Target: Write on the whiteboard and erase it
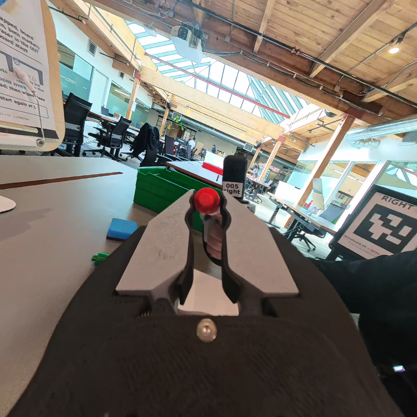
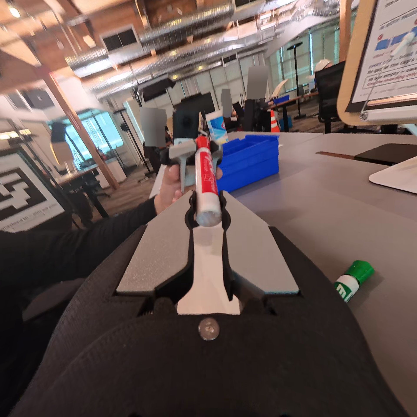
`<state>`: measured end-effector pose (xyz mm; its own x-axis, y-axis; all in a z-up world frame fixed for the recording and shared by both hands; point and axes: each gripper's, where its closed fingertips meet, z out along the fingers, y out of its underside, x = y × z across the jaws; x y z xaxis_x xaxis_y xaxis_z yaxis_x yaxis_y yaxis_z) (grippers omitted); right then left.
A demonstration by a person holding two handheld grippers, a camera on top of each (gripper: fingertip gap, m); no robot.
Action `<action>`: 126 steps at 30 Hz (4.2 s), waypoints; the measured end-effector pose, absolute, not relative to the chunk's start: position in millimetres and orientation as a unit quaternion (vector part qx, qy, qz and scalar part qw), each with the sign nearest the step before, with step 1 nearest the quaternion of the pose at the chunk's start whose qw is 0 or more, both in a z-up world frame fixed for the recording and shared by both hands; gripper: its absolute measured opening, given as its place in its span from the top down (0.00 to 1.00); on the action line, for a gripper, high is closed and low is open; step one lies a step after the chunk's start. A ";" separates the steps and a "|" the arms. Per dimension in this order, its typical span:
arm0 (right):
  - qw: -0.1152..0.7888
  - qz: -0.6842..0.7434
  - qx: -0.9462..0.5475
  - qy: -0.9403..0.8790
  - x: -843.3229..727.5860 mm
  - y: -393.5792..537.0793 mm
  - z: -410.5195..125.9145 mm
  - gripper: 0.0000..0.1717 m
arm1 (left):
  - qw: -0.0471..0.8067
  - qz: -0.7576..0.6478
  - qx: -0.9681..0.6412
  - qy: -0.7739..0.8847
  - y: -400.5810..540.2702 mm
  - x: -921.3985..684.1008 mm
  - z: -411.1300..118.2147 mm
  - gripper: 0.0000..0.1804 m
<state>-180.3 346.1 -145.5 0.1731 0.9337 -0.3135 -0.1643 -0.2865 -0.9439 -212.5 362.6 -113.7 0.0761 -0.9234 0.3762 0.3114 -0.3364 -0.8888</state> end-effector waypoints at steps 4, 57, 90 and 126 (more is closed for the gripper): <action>0.498 0.591 -0.566 -0.287 -168.7 353.2 -135.7 0.88 | 0.488 -0.620 -0.540 0.293 359.7 -204.9 -118.7 0.91; 0.476 0.660 -0.508 -0.283 -176.3 335.6 -117.8 0.83 | 0.493 -0.586 -0.535 0.358 324.9 -150.3 -140.5 0.91; 0.482 0.604 -0.572 -0.277 -168.2 352.6 -133.0 0.83 | 0.490 -0.553 -0.589 0.327 360.7 -189.8 -150.9 0.96; 0.426 0.584 -0.595 -0.353 -186.1 330.0 -151.6 0.83 | 0.418 -0.513 -0.582 0.473 313.8 -157.8 -189.6 0.90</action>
